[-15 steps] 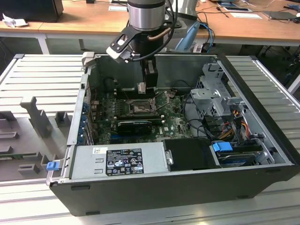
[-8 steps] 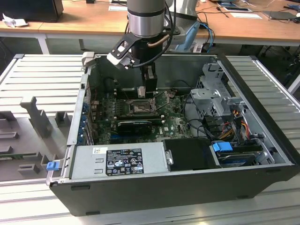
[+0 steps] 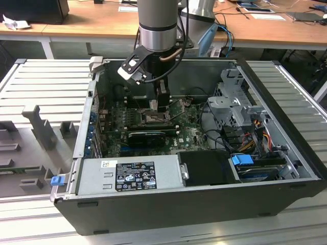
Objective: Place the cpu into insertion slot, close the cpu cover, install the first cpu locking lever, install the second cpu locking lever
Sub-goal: 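Place the cpu into insertion slot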
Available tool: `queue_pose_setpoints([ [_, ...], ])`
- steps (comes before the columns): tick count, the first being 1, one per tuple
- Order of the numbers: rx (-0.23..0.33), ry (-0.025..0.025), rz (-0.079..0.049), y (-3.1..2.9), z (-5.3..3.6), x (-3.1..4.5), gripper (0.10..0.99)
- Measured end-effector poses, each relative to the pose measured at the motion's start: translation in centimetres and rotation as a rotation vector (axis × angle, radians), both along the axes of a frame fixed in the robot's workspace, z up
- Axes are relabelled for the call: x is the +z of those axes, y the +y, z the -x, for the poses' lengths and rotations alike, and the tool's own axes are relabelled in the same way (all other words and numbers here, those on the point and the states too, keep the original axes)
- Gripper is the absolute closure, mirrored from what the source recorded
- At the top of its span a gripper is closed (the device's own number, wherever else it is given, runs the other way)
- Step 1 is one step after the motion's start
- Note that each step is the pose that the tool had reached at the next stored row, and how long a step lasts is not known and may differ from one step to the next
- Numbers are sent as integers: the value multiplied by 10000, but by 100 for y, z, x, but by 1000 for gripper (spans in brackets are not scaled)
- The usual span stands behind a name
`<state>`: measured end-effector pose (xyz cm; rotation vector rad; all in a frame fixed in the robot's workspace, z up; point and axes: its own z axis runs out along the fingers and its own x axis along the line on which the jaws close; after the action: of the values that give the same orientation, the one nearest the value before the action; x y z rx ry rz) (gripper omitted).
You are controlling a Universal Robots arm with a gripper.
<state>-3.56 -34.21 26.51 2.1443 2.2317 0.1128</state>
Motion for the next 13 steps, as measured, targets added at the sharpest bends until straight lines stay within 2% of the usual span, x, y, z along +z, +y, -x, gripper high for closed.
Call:
queue_pose_setpoints([
  [6,-55,7,0,93,1,-117,557],
  [10,-106,7,0,105,8,-147,557],
  [13,-45,6,-18,111,20,-198,557],
])
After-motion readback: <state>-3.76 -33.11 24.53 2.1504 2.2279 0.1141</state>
